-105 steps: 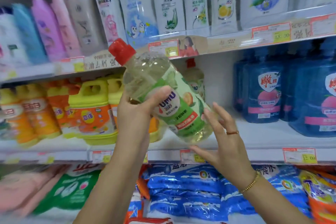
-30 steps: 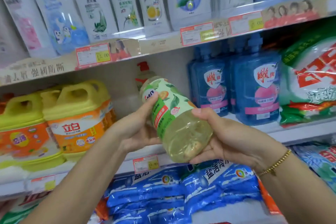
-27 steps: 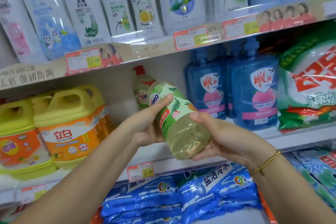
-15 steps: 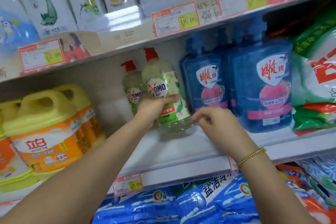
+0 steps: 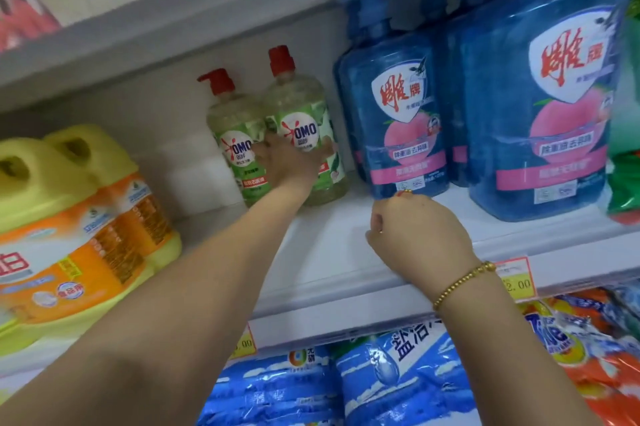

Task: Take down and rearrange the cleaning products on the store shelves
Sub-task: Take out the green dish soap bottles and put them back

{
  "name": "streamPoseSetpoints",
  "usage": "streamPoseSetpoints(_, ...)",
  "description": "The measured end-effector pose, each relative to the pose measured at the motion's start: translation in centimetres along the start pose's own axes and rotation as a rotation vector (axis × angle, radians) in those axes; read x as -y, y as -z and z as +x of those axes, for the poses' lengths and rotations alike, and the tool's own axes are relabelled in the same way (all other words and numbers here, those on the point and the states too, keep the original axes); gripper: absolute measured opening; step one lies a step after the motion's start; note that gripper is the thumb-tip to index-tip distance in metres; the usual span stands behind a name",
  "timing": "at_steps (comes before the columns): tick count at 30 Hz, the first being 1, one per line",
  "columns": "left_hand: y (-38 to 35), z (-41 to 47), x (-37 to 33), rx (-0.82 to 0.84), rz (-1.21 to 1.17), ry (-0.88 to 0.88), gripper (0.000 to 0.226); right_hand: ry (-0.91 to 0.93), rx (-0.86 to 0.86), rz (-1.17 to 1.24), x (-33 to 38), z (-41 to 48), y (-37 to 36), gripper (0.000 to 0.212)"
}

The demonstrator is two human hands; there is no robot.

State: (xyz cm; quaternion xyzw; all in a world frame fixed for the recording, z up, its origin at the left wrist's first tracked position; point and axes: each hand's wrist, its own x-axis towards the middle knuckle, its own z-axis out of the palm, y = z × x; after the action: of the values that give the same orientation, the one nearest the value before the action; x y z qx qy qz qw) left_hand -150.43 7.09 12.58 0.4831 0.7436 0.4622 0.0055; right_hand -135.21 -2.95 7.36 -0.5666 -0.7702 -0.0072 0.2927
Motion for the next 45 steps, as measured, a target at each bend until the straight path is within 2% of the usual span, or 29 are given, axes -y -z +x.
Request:
streamPoseSetpoints(7, -0.3, -0.4, -0.6, -0.066, 0.119, -0.023, 0.114, 0.013, 0.017, 0.026, -0.2, -0.4, 0.4, 0.025)
streamPoseSetpoints(13, 1.0, 0.1, 1.2, 0.019, 0.191, -0.107, 0.118, 0.030, 0.002, 0.044, -0.3, -0.5, 0.4, 0.027)
streamPoseSetpoints(15, 1.0, 0.7, 1.3, 0.070, 0.149, -0.100, 0.106, 0.031, 0.005, 0.040, -0.3, -0.5, 0.4, 0.027)
streamPoseSetpoints(18, 0.9, 1.1, 1.0, 0.119, 0.190, -0.129, 0.057, 0.030, -0.007, 0.047, -0.3, -0.7, 0.5, 0.028)
streamPoseSetpoints(19, 0.8, 1.1, 0.9, 0.132, 0.232, -0.141, 0.048, 0.029, -0.017, 0.056, -0.3, -0.8, 0.6, 0.029)
streamPoseSetpoints(22, 0.9, 1.1, 0.8, 0.163, 0.296, -0.133, 0.052, 0.038, -0.033, 0.065, 0.1, -1.3, 1.1, 0.034)
streamPoseSetpoints(26, 3.3, -0.1, 0.9, 0.320, 0.329, -0.136, 0.037, 0.098, -0.124, 0.013, 1.7, -2.7, 2.5, 0.029)
streamPoseSetpoints(27, 4.7, -0.9, 1.2, 0.359, 0.281, -0.167, 0.033, 0.119, -0.161, 0.011, 2.4, -3.1, 2.9, 0.025)
streamPoseSetpoints(29, 8.9, -3.6, 2.6, 0.369, 0.028, -0.247, 0.022, 0.177, -0.189, 0.028, 4.7, -4.4, 3.6, 0.026)
streamPoseSetpoints(30, 11.6, -5.6, 3.6, 0.357, -0.081, -0.309, 0.020, 0.219, -0.184, 0.051, 6.1, -5.2, 3.6, 0.029)
streamPoseSetpoints(31, 14.4, -7.7, 4.7, 0.338, -0.123, -0.381, 0.028, 0.264, -0.177, 0.068, 7.6, -6.1, 3.4, 0.032)
streamPoseSetpoints(32, 17.2, -9.9, 6.2, 0.323, -0.121, -0.458, 0.037, 0.308, -0.149, 0.076, 9.1, -7.1, 2.8, 0.034)
streamPoseSetpoints(34, 22.7, -14.0, 9.5, 0.309, -0.068, -0.548, 0.046, 0.375, 0.016, 0.078, 12.3, -9.4, 1.2, 0.032)
streamPoseSetpoints(36, 27.0, -16.5, 14.2, 0.326, 0.000, -0.531, 0.044, 0.465, 0.180, 0.087, 15.0, -11.4, -1.0, 0.025)
streamPoseSetpoints(38, 30.6, -18.1, 19.7, 0.333, 0.059, -0.437, 0.039, 0.533, 0.310, 0.111, 18.0, -13.1, -2.8, 0.015)
streamPoseSetpoints(42, 37.5, -21.3, 31.5, 0.254, 0.022, -0.199, 0.019, 0.636, 0.477, 0.209, 24.8, -15.9, -6.5, 0.030)
streamPoseSetpoints(45, 41.2, -24.6, 39.2, 0.182, 0.032, 0.029, 0.037, 0.704, 0.601, 0.326, 29.9, -17.9, -10.7, 0.033)
